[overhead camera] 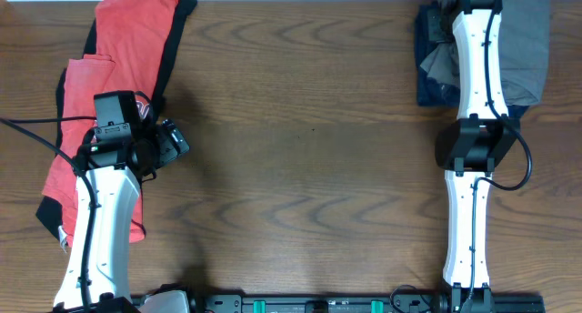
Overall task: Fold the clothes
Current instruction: 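Carry the folded grey shorts right and lower them onto the navy garment, then open the right gripper and release the shorts on the stack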
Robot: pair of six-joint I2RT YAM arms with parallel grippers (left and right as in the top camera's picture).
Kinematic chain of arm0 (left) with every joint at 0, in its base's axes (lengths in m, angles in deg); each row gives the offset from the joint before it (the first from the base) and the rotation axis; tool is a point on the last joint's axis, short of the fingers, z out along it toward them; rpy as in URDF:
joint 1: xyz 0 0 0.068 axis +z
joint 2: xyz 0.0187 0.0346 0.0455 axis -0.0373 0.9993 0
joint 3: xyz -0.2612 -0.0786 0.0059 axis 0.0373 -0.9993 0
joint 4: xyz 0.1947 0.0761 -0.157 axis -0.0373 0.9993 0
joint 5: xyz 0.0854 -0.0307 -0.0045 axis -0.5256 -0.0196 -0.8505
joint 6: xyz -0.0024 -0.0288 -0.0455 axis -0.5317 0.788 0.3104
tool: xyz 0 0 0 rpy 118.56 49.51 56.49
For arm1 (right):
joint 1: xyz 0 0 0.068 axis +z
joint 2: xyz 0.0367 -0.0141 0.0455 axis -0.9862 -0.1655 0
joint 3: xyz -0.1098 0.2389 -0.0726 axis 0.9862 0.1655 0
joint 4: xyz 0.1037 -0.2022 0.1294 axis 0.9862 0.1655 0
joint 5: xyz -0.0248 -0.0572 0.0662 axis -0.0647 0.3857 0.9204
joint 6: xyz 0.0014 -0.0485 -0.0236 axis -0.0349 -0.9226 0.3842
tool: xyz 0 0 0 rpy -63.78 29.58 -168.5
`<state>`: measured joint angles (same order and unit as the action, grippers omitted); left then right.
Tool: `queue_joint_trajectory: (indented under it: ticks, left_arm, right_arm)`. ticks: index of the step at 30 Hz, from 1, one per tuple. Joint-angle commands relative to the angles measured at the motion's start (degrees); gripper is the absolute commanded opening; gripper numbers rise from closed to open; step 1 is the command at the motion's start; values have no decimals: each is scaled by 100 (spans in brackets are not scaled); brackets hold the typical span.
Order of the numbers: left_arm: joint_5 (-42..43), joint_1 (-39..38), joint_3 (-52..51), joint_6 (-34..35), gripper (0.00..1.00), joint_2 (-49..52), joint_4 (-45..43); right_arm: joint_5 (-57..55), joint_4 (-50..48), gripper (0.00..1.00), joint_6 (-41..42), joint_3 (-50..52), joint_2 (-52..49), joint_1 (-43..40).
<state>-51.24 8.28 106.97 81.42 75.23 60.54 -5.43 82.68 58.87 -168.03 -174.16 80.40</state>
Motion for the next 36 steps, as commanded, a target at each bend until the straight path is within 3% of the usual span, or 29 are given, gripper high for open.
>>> queue_joint_trajectory:
  ticks: [1,5,6,7,8,10,12,15,23,30,36]
  left_arm:
    - [-70,28,-33,-13,98,59,-7]
    - [-70,28,-33,-13,98,61,-7]
    - [-70,28,-33,-13,98,61,-7]
    - [-70,28,-33,-15,98,61,-4]
    - [-70,28,-33,-15,98,59,-4]
    - [-70,28,-33,-15,98,61,-4]
    - [-72,28,-33,-15,98,61,-9]
    - [-70,28,-33,-15,98,61,-42]
    - [-72,28,-33,-15,98,61,-68]
    - [-70,28,-33,-13,98,66,-101]
    - [-70,28,-33,-13,98,66,-155]
  right_arm:
    - [190,50,1,57,-55,-33,192]
    - [210,203,5,85,-55,-17,291]
    - [212,238,21,140,-55,-4,310]
    - [212,264,47,216,-55,15,317]
    - [221,286,59,286,-57,46,319]
    - [323,343,84,376,-66,136,308]
    - [522,393,94,376,-68,286,302]
    - [837,444,99,378,-68,588,299]
    - [1010,304,99,643,-68,1172,168]
    - [1029,-522,84,804,-63,807,-269]
    - [1132,-1027,95,798,-61,63,-435]
